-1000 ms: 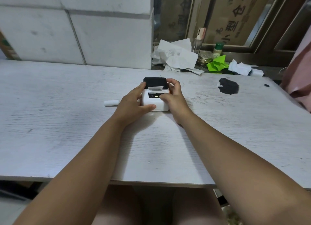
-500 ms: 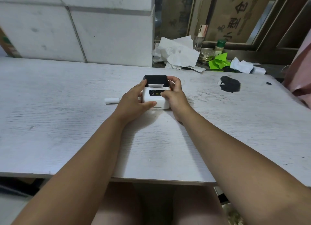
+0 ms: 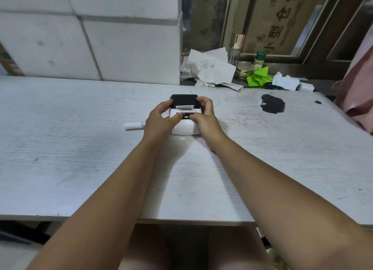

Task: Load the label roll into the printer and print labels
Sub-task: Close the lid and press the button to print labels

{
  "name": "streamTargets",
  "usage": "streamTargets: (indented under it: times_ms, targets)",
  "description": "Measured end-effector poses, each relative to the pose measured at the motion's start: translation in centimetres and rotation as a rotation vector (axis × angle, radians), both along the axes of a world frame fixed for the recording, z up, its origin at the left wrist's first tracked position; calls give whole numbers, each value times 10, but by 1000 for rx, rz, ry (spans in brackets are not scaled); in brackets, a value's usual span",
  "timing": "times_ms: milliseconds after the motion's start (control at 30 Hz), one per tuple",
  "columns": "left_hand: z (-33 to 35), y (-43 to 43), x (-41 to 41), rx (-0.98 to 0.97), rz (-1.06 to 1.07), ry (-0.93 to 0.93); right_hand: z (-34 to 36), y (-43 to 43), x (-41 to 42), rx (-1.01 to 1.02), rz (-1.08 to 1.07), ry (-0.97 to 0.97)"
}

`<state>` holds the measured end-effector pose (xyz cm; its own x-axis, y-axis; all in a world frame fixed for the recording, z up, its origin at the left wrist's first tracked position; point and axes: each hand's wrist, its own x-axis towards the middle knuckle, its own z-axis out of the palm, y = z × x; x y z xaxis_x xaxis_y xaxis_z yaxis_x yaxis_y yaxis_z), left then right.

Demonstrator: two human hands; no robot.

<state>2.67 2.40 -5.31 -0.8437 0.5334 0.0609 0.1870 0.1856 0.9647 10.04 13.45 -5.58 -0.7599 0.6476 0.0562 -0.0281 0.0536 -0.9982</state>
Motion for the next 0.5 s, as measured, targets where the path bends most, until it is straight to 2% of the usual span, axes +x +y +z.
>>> streamTargets:
  times_ms: [367, 500]
  targets:
    - [10, 0, 4, -11, -85, 57, -2, 2, -1, -14, 3, 6]
    - [0, 3, 3, -78, -30, 82, -3, 3, 0, -15, 4, 6]
